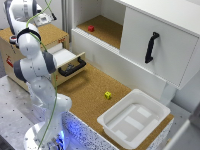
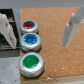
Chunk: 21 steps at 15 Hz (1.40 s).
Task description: Turn on the green led light
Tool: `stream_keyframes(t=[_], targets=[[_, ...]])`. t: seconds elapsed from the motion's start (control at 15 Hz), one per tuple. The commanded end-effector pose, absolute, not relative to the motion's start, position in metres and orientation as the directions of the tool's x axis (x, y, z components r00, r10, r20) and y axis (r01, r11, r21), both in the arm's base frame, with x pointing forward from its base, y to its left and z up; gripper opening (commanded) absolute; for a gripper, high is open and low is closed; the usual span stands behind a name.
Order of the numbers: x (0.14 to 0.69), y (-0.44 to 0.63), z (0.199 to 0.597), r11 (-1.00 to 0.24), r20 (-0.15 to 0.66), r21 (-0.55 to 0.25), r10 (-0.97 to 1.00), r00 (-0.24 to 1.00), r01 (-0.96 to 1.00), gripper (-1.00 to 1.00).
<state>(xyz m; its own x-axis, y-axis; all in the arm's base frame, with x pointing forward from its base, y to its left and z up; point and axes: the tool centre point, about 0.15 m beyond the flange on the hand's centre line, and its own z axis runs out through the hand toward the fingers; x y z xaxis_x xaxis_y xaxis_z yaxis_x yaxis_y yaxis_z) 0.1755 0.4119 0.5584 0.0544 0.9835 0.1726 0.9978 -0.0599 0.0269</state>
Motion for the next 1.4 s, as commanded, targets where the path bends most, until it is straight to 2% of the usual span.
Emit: stream_keyframes(t=[0.0,0.2,0.27,0.6,0.87,1.33], targets=[[0.152,0.420,0.546,0.003,0.156,-0.001,0.988,-0.002,1.000,1.00],[0.136,0.421,0.534,-0.033,0.126,0.000,0.992,0.032,0.999,1.00],[0.129,0.422,0.533,-0.044,0.133,-0.009,0.990,0.045,0.999,-1.00],[0.111,0.429,0.517,-0.053,0.145,-0.047,0.988,0.060,0.997,-1.00],[0.115,0.442,0.516,-0.033,0.147,-0.029,0.989,0.037,0.999,-1.00],[0.131,0.454,0.488,-0.056,0.153,-0.023,0.986,0.059,0.998,-1.00]])
